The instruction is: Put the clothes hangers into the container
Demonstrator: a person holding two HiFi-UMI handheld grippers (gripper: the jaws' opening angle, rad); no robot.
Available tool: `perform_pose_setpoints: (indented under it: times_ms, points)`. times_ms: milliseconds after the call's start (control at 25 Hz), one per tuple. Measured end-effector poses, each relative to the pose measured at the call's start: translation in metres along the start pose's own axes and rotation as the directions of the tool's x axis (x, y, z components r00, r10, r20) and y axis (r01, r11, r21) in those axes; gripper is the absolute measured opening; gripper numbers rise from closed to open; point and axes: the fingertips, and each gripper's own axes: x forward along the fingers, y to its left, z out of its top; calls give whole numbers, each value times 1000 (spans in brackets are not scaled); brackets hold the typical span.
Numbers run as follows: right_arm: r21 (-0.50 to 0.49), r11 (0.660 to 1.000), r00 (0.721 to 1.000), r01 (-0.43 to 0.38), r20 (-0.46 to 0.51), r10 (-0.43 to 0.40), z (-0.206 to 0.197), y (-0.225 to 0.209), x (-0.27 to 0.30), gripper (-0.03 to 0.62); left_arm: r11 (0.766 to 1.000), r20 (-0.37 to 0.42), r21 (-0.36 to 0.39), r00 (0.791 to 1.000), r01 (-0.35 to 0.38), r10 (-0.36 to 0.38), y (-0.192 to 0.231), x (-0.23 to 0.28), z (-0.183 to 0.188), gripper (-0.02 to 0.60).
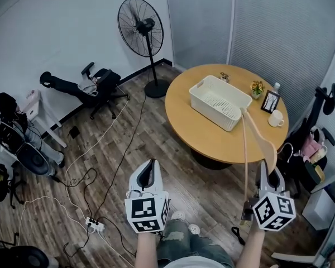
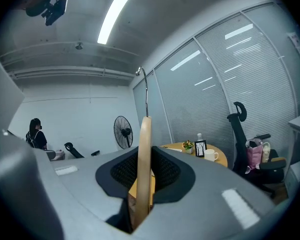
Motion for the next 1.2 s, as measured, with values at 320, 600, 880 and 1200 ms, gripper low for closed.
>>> perform_pose_setpoints:
  times_ms: [320, 600, 880, 1200]
  points:
    - [13, 1000, 1000, 2, -7, -2, 5, -7, 50, 83, 1000, -8, -2, 1000, 3, -4, 3, 56, 8, 0]
    - [12, 1000, 1000, 20, -6, -20, 13, -11, 117, 83, 999, 2, 0, 999, 47, -47, 6, 136, 23, 0]
    - [9, 999, 999, 48, 9, -48, 33, -16, 189, 83, 996, 25, 11, 996, 91, -91, 11, 220, 51, 0]
    - [5, 998, 998, 68, 7, -68, 44, -14, 258, 83, 991, 30, 24, 990, 135, -136, 23, 300, 70, 0]
